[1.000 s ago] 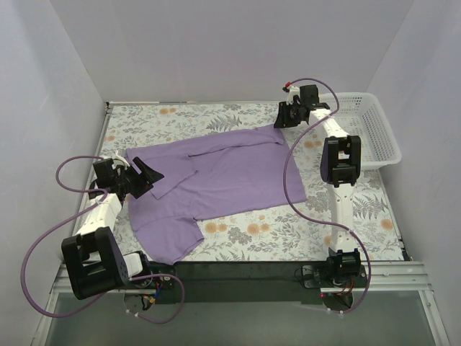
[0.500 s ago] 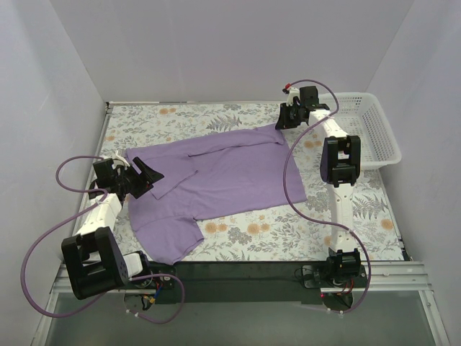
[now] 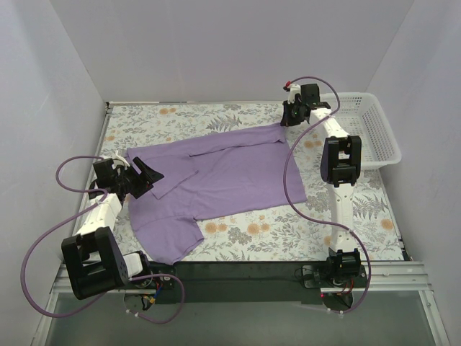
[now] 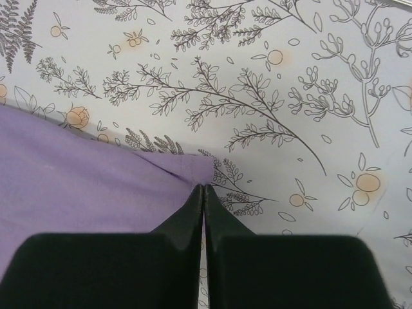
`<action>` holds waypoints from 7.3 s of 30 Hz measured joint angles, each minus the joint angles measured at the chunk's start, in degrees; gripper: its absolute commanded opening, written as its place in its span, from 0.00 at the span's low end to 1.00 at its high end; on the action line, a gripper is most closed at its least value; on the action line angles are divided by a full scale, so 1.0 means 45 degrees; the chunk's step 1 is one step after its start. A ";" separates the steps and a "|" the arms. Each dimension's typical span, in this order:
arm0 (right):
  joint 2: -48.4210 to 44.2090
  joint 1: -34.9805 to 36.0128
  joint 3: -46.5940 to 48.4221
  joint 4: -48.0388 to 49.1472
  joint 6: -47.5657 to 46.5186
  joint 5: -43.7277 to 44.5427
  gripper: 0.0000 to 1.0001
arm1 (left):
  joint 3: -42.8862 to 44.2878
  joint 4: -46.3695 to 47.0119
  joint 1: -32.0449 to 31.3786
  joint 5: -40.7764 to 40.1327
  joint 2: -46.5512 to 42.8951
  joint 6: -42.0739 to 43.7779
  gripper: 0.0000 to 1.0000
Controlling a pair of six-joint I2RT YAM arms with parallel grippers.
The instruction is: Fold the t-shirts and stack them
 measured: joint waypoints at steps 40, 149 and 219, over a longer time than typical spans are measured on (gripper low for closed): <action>-0.2623 -0.0282 -0.4294 0.0131 -0.0175 -0.1073 0.33 | 0.0000 0.0000 0.0000 0.0015 0.0000 0.0044 0.66; -0.9957 1.5042 -1.3066 0.2195 -1.1851 -0.1399 0.76 | 0.2171 -0.5236 0.0165 -0.1379 -0.5523 -0.1802 0.79; -1.2386 0.1477 -1.5931 0.4435 -0.3196 -0.9097 0.70 | 0.2399 -0.7495 -1.0909 -0.6309 0.2458 -0.2662 0.39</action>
